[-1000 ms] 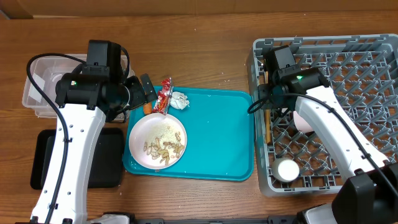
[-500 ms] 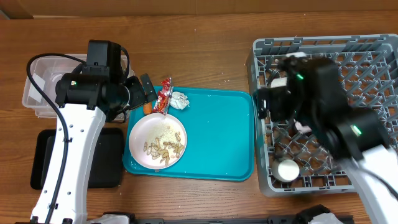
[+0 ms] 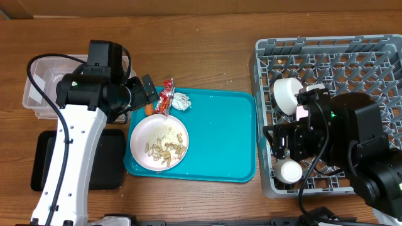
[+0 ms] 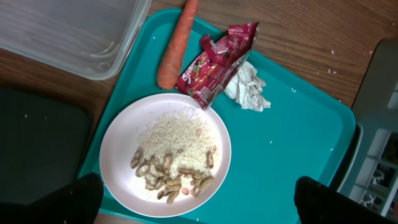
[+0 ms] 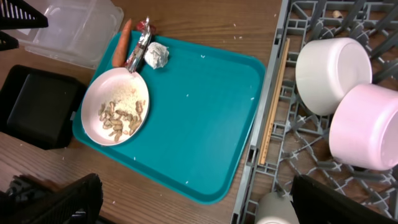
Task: Sort waste into correct bins and load items into the dishwasher
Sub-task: 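Carry the chopsticks into the dish rack with the right gripper, then move the left gripper to the red snack wrapper and grasp it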
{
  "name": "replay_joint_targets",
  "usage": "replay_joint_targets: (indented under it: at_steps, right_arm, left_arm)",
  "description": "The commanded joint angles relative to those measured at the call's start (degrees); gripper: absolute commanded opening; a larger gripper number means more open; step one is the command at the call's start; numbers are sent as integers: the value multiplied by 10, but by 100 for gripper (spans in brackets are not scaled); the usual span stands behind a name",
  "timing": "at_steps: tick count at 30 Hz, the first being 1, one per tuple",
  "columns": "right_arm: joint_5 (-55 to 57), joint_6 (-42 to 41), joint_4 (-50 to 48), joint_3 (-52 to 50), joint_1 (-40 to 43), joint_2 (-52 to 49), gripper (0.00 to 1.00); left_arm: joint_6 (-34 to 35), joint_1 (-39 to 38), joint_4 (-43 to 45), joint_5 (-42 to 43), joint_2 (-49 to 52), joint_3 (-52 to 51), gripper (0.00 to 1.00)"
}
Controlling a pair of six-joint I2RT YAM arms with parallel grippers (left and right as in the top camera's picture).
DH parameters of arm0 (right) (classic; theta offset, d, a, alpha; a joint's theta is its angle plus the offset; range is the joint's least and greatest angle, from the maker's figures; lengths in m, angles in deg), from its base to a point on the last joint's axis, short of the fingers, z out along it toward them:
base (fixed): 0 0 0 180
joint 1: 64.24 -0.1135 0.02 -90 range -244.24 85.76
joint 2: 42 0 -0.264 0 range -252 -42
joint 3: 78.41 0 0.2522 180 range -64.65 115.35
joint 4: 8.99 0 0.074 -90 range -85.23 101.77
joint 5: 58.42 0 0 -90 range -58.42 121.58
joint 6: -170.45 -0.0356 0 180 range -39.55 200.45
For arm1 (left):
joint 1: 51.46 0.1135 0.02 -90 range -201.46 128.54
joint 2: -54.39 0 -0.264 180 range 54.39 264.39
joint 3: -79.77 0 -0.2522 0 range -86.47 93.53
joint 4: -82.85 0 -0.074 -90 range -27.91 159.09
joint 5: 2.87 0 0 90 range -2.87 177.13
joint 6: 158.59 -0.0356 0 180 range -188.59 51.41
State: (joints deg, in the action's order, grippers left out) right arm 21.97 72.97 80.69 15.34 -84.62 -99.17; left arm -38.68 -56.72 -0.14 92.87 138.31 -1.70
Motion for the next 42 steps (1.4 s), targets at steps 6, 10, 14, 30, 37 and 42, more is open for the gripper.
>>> replay_joint_targets:
  at_steps: [6,10,14,30,37,42]
  right_arm:
    - [46,-52,-30,9,-1,64,100]
    - [44,-52,-27,9,-1,96,100]
    - [44,-52,-25,9,-1,96,100]
    - [44,-52,-25,9,-1,96,100]
    - [44,-52,-25,9,-1,96,100]
    - [44,-52,-25,9,-1,96,100]
  left_arm:
    - [5,2,1,-4,2,7,100]
    - [5,2,1,-4,2,7,100]
    - [5,2,1,-4,2,7,100]
    - [62,2,15,55,2,7,100]
    - [87,2,50,29,3,7,100]
    - [-36,-21,86,97,10,7,100]
